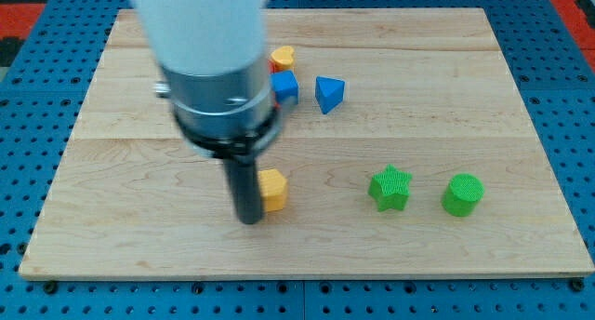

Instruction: Push the red star down a bit

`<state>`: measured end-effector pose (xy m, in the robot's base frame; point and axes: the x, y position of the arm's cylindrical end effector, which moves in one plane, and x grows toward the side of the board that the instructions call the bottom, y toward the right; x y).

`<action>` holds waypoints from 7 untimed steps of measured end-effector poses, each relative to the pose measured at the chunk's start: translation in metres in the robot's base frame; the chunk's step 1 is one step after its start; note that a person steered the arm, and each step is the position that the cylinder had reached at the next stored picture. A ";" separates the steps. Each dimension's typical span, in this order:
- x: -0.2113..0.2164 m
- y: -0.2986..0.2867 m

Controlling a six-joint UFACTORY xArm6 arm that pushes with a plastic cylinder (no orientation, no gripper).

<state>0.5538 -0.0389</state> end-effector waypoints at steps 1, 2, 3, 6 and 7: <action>0.000 0.028; -0.005 -0.022; -0.013 -0.030; 0.011 0.012; 0.027 0.003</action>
<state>0.5812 -0.0363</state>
